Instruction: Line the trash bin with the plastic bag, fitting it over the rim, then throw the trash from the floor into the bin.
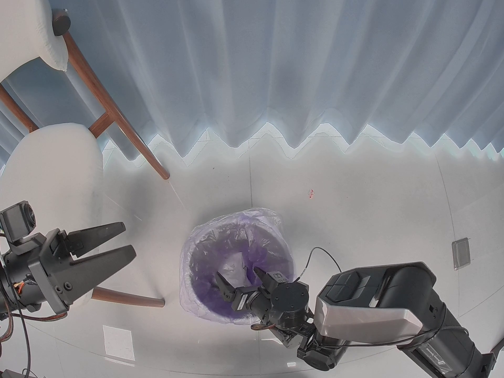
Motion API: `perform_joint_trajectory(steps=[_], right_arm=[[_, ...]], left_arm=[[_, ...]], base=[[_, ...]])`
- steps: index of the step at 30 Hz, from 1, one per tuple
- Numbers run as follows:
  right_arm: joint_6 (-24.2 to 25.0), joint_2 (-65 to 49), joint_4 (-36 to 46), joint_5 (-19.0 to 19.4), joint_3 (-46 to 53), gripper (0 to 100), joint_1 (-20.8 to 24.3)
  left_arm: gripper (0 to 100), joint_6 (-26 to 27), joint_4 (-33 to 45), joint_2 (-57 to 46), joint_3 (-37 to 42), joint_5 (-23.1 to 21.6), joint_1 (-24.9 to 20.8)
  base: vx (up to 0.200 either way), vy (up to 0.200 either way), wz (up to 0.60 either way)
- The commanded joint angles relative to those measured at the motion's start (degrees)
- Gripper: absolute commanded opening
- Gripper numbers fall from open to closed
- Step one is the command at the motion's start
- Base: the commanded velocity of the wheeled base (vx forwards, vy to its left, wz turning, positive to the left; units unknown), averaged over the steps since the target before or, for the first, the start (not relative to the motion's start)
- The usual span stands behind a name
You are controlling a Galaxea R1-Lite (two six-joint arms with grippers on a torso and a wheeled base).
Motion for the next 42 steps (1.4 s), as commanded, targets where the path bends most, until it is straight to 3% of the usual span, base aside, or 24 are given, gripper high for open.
perform_joint_trajectory(steps=[1,6,11,19,23,31,35,42], right_arm=[[0.08,-2.01,-1.07,-0.54,0.29,100,0.20],[0.16,-6.40,-1.07,-1.42,1.16,100,0.20],[0.08,-10.97,-1.07,-1.51,1.43,100,-0.07],[-3.26,-25.30,-1.07,-1.42,6.70,100,0.29],[-3.88,-32.95,-1.07,-0.63,8.90,100,0.20],[-13.37,-45.34,-1.07,3.68,16.81,100,0.02],[-16.80,-49.56,-0.63,4.03,19.80,100,0.02],[-21.19,-55.36,5.43,2.98,29.03,100,-2.70]], left_arm=[[100,-0.03,-0.02,0.01,-0.01,0.08,0.03],[100,0.85,-0.11,-0.25,1.14,0.17,0.03],[100,5.33,-0.11,-0.25,2.37,1.22,0.03],[100,8.23,-0.11,-1.22,3.16,5.71,1.00],[100,9.20,-0.64,-1.40,2.89,10.63,1.97],[100,9.81,-0.02,-4.74,3.25,13.97,2.85],[100,10.34,0.07,-7.90,4.56,16.52,3.99],[100,11.31,4.37,-17.57,8.87,16.96,10.84]], base=[[0.000,0.000,0.00],[0.000,0.000,0.00],[0.000,0.000,0.00],[0.000,0.000,0.00],[0.000,0.000,0.00],[0.000,0.000,0.00],[0.000,0.000,0.00],[0.000,0.000,0.00]])
